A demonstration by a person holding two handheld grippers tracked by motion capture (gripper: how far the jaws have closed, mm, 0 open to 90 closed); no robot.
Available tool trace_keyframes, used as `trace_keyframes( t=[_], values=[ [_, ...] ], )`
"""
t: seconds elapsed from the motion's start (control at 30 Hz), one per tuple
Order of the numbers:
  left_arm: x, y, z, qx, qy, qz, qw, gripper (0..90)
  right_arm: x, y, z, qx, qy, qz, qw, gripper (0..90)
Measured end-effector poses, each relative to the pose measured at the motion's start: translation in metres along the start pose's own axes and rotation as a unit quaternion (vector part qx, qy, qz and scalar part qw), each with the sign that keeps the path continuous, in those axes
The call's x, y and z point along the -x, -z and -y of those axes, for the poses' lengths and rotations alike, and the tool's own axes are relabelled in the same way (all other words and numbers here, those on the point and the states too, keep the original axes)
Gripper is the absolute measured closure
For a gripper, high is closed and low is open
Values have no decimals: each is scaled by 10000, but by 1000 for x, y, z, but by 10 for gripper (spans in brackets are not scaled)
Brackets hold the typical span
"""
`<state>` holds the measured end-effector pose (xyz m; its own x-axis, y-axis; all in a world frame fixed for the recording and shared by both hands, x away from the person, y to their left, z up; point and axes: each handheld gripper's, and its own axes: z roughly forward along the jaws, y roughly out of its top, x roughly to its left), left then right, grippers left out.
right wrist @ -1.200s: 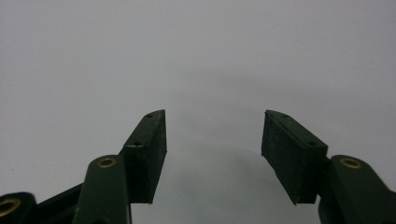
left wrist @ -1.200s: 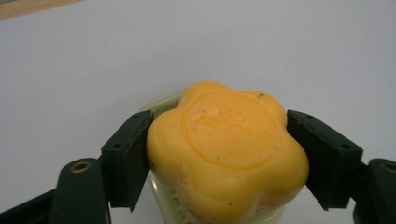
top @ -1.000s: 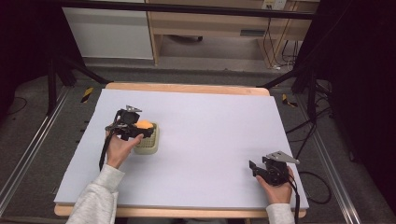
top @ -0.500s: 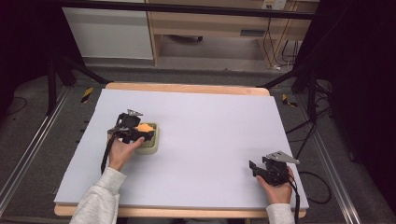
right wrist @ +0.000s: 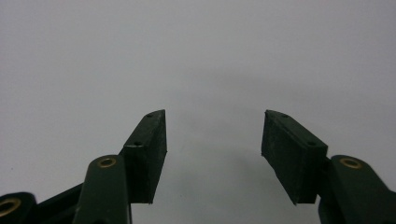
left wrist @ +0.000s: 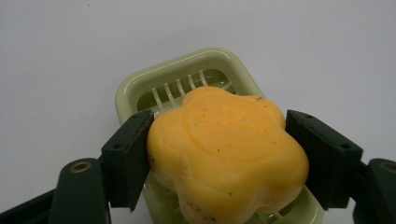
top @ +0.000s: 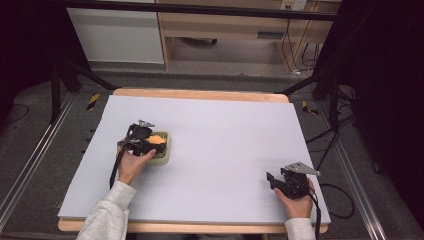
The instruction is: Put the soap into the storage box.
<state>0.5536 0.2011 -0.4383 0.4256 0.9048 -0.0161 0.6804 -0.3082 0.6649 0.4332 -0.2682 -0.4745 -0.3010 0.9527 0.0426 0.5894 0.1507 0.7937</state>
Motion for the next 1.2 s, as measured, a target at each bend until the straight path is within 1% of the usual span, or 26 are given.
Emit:
trace_keyframes(
  t=[0.27, 0.37, 0.47, 0.57, 0.97, 1.03, 1.1, 1.2],
  values=[
    [0, -5, 3, -6, 62, 34, 10000, 259, 0, 0, 0, 0, -1, -5, 10000, 408],
    [0, -5, 4, -1, 21, 29, 10000, 258, 0, 0, 0, 3, -2, -4, 10000, 409],
    [0, -5, 5, -6, 29, 35, 10000, 258, 0, 0, 0, 3, -2, -9, 10000, 408],
    [2, -5, 6, -50, -12, 33, 10000, 257, 0, 0, 0, -2, -12, -3, 10000, 408],
    [5, -4, 8, -82, -120, -41, 9999, 253, -1, 0, 0, 1, -10, -7, 10000, 407],
    [5, -3, 8, -82, -131, -36, 9999, 248, -1, 0, 0, 1, -11, -8, 10000, 407],
    [5, -3, 8, -49, -80, -15, 10000, 225, -1, 0, 0, 2, -10, -14, 10000, 407],
    [4, -2, 7, -58, -99, -31, 9999, 207, -1, 0, 0, -3, -9, -15, 10000, 407]
  ],
)
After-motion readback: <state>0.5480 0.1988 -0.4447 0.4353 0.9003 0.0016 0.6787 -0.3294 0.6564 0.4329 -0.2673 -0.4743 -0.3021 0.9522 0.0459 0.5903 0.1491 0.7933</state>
